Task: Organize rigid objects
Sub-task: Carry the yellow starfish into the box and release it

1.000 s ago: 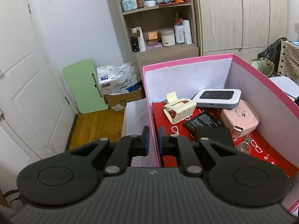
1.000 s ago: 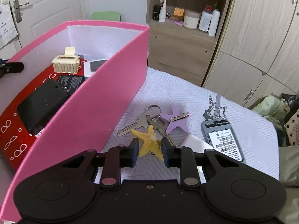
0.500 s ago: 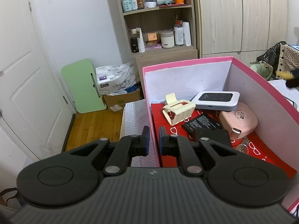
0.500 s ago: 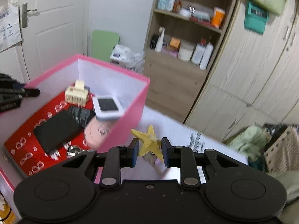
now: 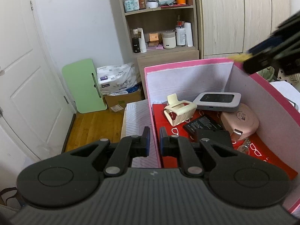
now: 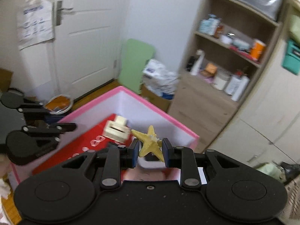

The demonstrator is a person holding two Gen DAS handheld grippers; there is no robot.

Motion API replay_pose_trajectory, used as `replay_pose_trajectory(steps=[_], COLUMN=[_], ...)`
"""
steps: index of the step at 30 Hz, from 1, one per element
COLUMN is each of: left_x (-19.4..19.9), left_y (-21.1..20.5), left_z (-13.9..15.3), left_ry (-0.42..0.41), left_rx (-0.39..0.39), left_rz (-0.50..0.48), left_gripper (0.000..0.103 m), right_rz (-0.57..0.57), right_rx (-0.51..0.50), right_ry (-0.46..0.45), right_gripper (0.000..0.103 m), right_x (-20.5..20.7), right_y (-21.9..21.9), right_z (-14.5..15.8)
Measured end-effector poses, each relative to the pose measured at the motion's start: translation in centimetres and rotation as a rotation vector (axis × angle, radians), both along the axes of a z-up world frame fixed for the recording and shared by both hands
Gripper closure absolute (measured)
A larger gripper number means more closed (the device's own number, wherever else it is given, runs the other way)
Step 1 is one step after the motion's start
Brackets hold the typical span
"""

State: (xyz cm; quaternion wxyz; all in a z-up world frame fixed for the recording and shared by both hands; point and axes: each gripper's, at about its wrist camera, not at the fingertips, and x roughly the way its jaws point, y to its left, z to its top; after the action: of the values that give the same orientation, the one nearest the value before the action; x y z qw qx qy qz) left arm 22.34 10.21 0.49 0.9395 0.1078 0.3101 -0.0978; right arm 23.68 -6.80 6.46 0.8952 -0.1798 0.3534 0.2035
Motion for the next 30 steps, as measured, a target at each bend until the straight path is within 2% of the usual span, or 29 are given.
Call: replay_pose_trajectory(steps=[7, 12, 15, 21, 27, 30], left_x=[-0.1, 0.0, 0.0, 0.1, 0.2, 0.2], left_y=[-0.3, -0.2, -0.2, -0.2, -0.1, -0.1], left_z=[0.0, 0.0, 0.0, 0.1, -0.1, -0.1], left_ry=[-0.005, -0.003, -0.003, 0.008, 0.010, 0.015], left_rx=[0.020, 0.012, 0.010, -0.001, 0.010, 0.009], left_rz=[0.005, 0.016, 0.017, 0.013, 0.005, 0.000], left_gripper=[0.093, 0.093, 0.093, 0.093, 0.093, 0.093], right_rz=[0.069, 0.061, 0.049, 0.048, 0.003, -0.012], right_rx=[0.091, 0.186, 0.207, 0.208, 0.246, 0.256], right_ry=[0.168, 0.304, 0.362, 0.403, 0.374, 0.347], right_gripper=[0.073, 0.073, 0.073, 0.073, 0.068, 0.062], right_x=[2.9, 4.8, 5.3, 5.7, 5.8, 5.1], right_y=[2.4, 2.4, 2.8, 3.6, 2.5, 1.6], right_z=[-2.4, -4.4, -5.7, -6.8, -6.0, -5.0])
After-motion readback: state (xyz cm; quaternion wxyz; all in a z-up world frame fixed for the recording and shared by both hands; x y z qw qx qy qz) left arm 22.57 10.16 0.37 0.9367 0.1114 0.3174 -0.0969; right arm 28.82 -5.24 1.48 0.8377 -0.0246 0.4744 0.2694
